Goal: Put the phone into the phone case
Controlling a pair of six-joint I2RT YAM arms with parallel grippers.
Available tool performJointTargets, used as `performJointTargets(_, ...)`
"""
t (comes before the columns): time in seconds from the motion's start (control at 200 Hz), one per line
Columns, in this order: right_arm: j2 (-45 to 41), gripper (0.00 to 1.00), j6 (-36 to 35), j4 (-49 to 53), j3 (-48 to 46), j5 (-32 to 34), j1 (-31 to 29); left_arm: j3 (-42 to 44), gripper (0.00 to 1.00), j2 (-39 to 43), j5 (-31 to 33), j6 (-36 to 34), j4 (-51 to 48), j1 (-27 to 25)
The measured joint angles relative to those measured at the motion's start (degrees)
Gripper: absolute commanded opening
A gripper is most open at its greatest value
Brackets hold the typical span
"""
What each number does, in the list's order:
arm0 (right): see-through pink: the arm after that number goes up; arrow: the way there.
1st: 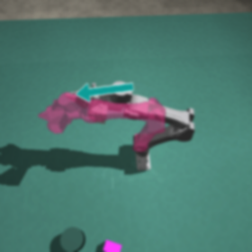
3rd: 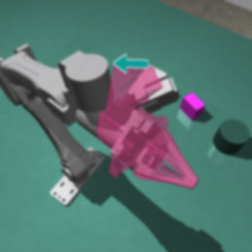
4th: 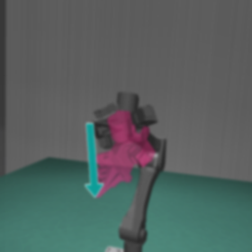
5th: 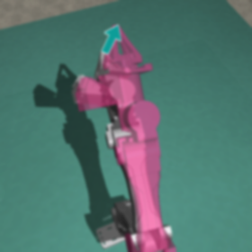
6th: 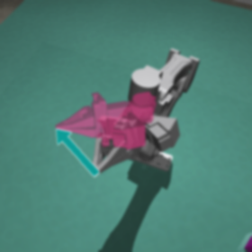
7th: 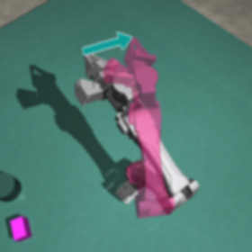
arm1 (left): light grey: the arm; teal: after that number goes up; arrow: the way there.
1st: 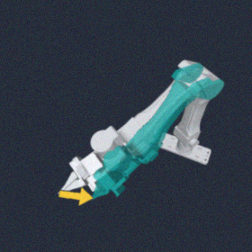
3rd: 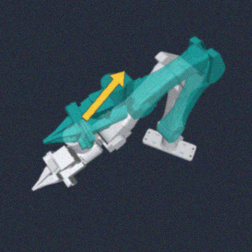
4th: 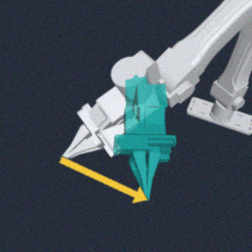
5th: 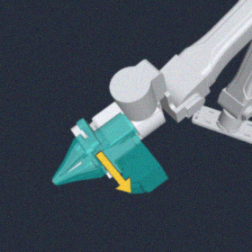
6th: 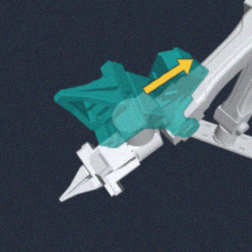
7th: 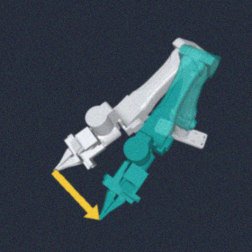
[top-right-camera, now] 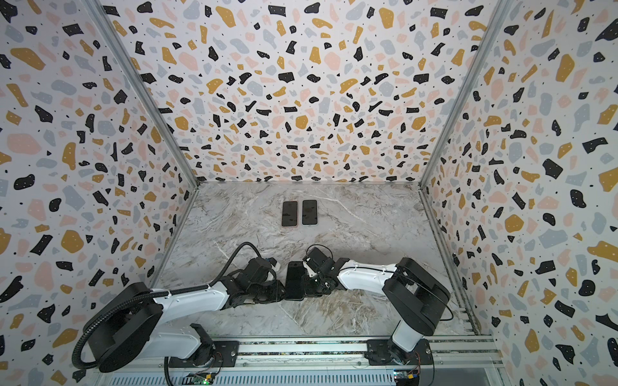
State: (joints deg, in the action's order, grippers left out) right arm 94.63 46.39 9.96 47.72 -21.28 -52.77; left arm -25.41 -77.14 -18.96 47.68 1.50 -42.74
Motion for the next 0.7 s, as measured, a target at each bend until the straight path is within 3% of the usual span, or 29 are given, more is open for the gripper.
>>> performJointTargets(0.611, -0.02, 0.08, 0.94, 0.04, 0.09, -1.68, 0.98, 0.52, 0.22, 0.39, 0.07, 0.94, 0.46, 0.22)
performJointTargets(0.701, -1.27, 0.09, 0.35, 0.55, 0.11, -0.9, 0.92, 0.52, 0.25, 0.7, 0.22, 0.55, 0.22, 0.22)
